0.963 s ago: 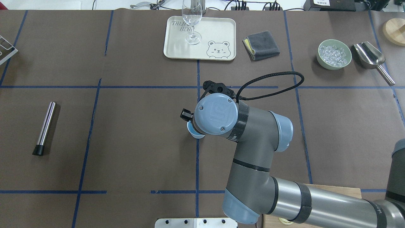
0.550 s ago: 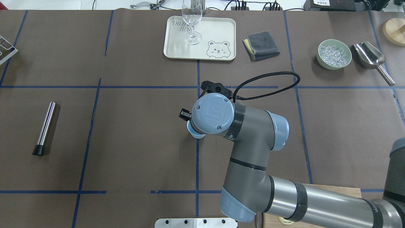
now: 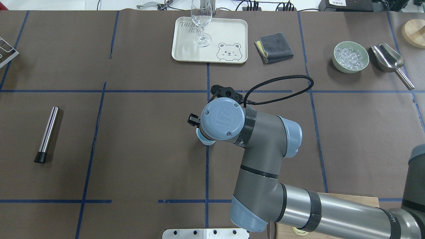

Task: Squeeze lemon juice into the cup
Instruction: 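Lower the lemon slice into the blue cup and open the right gripper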

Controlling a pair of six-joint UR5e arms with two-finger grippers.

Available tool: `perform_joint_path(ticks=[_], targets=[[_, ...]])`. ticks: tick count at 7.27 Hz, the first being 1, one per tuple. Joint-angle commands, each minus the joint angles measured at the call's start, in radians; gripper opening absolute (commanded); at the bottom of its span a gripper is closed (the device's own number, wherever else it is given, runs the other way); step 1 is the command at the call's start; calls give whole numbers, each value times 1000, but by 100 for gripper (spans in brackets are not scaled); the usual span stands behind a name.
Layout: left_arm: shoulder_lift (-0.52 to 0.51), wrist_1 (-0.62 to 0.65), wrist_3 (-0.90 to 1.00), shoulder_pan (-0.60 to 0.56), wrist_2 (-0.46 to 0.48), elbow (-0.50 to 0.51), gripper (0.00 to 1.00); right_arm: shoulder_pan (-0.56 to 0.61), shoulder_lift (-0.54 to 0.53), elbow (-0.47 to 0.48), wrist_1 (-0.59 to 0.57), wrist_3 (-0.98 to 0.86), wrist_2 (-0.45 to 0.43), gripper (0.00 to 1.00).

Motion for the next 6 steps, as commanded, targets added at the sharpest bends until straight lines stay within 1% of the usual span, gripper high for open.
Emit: perform_joint_path(ticks=[1,2,3,4,5,6], targets=[[1,0,0,0,0,0,100,0,1,-1,0,0,0,74],[-1,0,-2,2,2,1,100,0,1,1,0,0,8,76],[-1,-2,-8,9,2,3,100,9,-6,12,0,-2,37,80],[-4,-24,-35,52,3,9,100,43,-39,51,-2,-5,103,83],[-5,-132,-146,90,26,33,100,78,-130,146,-2,-37,149,90],[-14,-243,-354,176,111,38,100,107,-241,261,0,-123,154,90]])
